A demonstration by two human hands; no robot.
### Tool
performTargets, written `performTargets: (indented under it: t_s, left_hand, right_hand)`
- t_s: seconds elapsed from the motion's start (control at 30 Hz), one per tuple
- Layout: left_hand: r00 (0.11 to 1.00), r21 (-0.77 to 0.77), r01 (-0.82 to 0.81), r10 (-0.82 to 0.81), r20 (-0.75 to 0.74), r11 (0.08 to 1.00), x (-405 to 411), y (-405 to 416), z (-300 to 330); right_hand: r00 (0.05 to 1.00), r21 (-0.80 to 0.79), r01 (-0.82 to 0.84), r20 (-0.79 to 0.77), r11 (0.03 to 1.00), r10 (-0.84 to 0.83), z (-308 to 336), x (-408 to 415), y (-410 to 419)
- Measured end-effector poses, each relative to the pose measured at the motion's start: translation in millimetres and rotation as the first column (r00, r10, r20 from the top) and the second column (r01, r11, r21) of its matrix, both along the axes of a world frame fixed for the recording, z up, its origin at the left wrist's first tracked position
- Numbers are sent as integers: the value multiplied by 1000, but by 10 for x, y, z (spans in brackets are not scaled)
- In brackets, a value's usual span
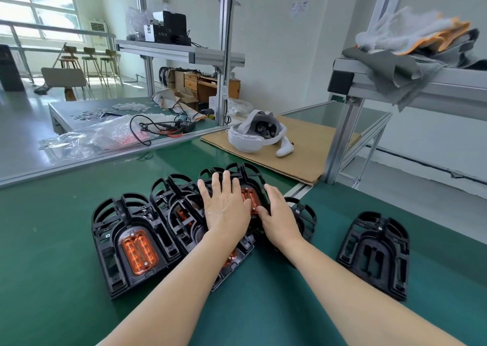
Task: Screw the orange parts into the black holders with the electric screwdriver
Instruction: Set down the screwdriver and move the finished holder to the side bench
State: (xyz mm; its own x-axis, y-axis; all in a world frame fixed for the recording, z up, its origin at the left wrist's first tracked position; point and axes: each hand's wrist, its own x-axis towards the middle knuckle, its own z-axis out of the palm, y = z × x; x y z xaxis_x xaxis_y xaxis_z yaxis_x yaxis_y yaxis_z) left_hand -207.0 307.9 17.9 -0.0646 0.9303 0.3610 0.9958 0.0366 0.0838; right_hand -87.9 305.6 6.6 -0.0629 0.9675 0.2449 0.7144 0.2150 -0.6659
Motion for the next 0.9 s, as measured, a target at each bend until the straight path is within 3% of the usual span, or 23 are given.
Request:
performTargets:
  t_s: [0.57, 0.73, 0.9]
  left_hand:
    - [998, 45, 49, -50, 29, 998, 93, -73, 72]
    - [985, 159, 136, -151, 87, 978, 273, -164, 110]
    - [924, 237, 271, -321, 207, 933, 556, -360, 68]
  right_hand:
    - [1000, 10, -3, -15, 1000, 3, 61, 64, -134]
    - [997, 45, 53, -63, 998, -50, 67, 119, -407]
    - [987, 81, 138, 68, 987, -143, 8, 379, -810]
